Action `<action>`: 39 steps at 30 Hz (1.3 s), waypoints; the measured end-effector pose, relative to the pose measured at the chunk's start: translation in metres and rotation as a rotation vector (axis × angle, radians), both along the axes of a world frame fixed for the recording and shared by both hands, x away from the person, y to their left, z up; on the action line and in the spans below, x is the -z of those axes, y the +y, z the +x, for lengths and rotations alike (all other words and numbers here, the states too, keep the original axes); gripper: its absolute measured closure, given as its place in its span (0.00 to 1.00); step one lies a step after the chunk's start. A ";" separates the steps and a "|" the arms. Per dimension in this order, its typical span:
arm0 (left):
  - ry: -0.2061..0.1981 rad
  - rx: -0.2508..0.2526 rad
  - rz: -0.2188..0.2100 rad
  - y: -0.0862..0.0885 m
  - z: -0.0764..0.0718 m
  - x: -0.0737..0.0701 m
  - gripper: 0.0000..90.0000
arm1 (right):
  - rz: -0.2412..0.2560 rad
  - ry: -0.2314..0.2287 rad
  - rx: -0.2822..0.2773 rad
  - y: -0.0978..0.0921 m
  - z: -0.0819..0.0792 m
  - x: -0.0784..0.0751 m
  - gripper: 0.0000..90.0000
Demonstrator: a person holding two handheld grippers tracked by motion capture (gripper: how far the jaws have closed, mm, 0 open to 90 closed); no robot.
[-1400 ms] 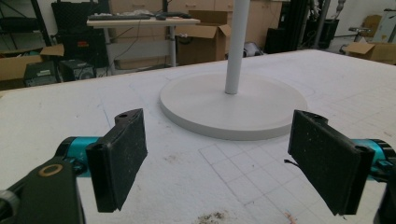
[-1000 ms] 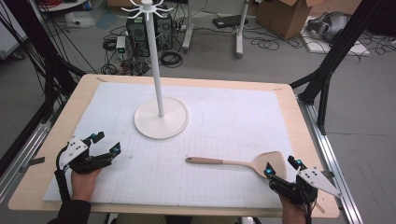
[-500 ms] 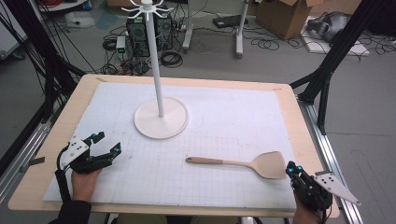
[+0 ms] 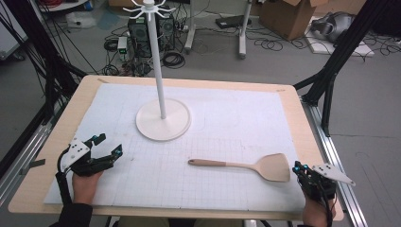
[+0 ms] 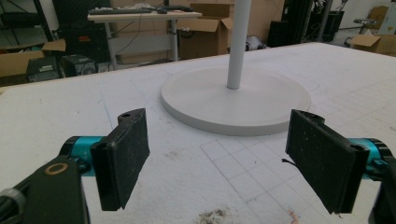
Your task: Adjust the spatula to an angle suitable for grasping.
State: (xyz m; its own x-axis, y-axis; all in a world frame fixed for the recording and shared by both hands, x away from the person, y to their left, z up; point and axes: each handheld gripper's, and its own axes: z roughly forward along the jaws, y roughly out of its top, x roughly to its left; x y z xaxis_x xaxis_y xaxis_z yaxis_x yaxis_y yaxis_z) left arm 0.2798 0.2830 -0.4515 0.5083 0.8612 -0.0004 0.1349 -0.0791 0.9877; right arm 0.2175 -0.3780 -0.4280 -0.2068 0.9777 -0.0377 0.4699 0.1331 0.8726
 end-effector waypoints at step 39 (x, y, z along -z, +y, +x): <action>-0.002 0.001 -0.002 0.000 0.000 0.000 0.25 | -0.059 0.102 -0.215 0.039 0.073 0.008 1.00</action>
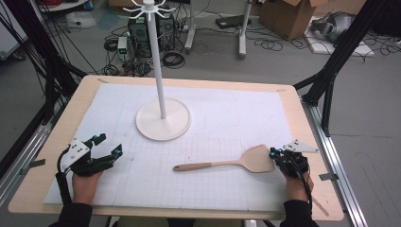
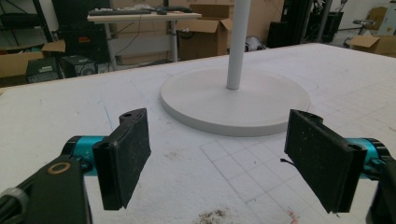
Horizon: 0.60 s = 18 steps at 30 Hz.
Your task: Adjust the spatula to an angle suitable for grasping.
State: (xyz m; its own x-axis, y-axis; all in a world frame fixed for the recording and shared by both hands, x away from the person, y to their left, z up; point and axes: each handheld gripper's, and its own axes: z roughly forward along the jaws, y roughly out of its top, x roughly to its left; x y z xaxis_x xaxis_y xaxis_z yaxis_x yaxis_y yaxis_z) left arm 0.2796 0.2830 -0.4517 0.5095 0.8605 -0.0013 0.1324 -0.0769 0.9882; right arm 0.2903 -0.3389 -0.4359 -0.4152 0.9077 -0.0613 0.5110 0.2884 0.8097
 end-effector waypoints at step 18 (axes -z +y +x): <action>-0.001 -0.001 0.000 0.000 0.000 0.000 0.26 | 0.017 -0.004 -0.102 0.037 0.006 0.001 1.00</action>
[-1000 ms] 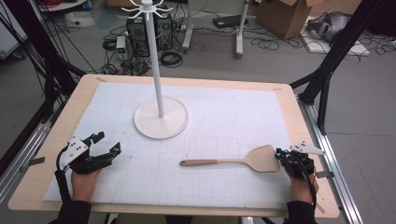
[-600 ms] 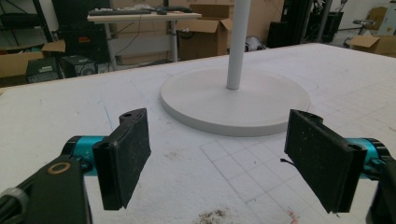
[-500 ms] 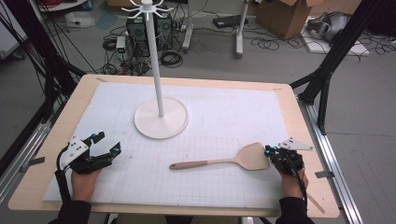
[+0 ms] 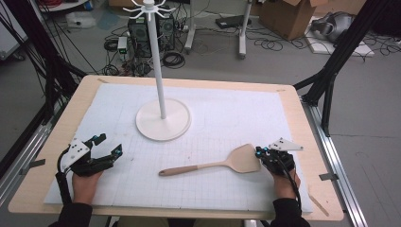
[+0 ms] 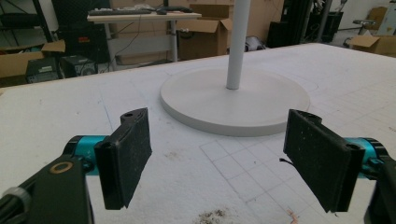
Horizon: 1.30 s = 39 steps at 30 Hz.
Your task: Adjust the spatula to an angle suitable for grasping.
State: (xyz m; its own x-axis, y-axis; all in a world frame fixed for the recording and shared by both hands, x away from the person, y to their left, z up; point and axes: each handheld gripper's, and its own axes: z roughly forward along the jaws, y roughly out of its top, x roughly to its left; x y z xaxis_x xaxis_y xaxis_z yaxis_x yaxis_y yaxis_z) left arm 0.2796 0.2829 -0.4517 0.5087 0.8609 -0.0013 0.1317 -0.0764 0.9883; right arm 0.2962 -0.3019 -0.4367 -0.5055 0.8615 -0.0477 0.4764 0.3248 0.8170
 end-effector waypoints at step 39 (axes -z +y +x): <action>0.030 0.176 -0.002 -0.033 0.000 -0.042 0.19 | 0.084 -0.109 0.120 -0.023 -0.044 -0.014 0.18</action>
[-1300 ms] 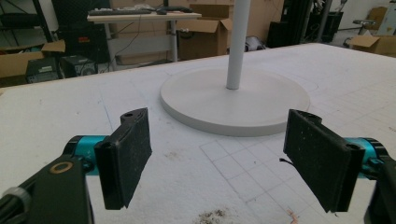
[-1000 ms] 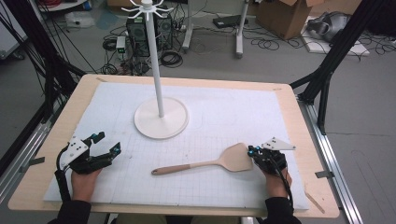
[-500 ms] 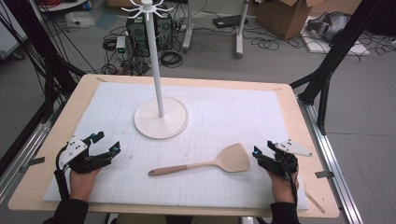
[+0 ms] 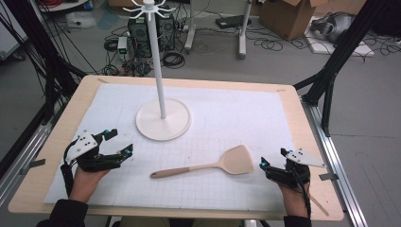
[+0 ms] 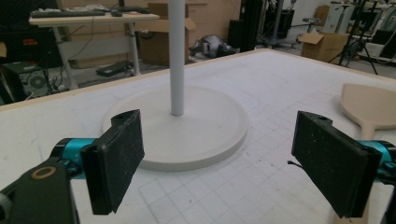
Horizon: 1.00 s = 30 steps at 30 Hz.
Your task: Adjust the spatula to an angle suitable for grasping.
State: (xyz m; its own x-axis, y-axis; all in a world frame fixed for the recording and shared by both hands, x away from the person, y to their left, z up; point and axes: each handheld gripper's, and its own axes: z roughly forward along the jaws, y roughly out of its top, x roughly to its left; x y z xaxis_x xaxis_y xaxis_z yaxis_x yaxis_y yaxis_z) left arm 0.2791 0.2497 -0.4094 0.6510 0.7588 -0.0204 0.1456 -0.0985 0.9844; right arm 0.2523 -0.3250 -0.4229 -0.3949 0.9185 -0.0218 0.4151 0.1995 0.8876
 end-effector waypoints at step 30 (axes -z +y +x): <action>0.142 0.367 0.198 -0.111 0.022 -0.009 0.34 | 0.026 -0.022 -0.093 -0.001 -0.012 -0.011 0.18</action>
